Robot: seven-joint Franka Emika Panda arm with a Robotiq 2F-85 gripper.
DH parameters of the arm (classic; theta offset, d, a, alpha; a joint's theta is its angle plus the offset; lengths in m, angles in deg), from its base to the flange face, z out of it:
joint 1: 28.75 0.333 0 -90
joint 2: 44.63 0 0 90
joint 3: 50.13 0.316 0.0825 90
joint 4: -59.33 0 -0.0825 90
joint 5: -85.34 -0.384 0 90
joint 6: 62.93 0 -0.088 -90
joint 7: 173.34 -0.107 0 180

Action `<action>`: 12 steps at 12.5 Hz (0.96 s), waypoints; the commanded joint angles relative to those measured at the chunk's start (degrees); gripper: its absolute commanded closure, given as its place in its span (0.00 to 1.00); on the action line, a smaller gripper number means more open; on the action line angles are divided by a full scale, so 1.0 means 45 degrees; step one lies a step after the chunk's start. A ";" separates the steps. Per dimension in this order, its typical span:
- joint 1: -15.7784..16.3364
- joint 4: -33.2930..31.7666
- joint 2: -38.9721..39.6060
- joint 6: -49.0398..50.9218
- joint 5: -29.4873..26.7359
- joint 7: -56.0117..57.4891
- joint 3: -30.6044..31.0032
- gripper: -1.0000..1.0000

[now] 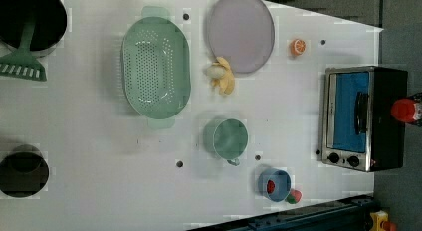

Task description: Pick Ketchup from oven and place it on table.

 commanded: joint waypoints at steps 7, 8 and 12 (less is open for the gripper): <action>0.1842 0.1280 -0.2237 0.2125 0.0154 0.5747 0.3367 0.36; 0.1955 0.1139 -0.2237 0.2124 0.0155 0.5736 0.3805 0.36; 0.2372 -0.0239 -0.2313 0.2068 0.0556 0.4488 0.4937 0.36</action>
